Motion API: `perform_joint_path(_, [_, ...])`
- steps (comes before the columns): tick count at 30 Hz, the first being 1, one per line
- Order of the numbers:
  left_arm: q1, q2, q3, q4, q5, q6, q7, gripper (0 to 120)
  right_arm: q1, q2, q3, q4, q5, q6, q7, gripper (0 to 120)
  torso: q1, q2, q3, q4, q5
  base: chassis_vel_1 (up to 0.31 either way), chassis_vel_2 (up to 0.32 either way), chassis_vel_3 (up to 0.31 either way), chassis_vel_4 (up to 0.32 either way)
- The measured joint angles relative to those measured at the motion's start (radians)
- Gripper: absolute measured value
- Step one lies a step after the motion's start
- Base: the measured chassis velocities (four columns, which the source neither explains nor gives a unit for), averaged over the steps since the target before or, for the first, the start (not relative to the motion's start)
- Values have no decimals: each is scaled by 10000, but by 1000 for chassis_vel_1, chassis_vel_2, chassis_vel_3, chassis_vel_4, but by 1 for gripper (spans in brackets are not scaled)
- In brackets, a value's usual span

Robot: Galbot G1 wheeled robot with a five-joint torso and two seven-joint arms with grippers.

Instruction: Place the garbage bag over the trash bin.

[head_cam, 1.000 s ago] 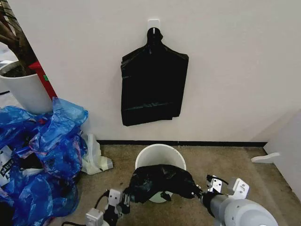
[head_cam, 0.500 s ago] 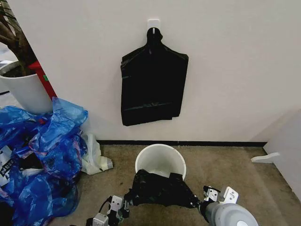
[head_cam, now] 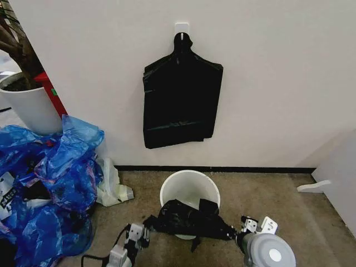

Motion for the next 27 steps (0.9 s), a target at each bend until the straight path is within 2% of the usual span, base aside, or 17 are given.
perform_joint_path(16, [578,147,-576,-1004,27,-237,24,0,-446,-127,93,1055,-1056,157,-321,0,0,0,-1,0,1,0,0,0,0])
perform_joint_path(27, [424,60,-554,-907,-137,-278,-86,0,-316,-28,46,880,-1404,198,-452,0,0,0,-2,0,1,0,0,0,0])
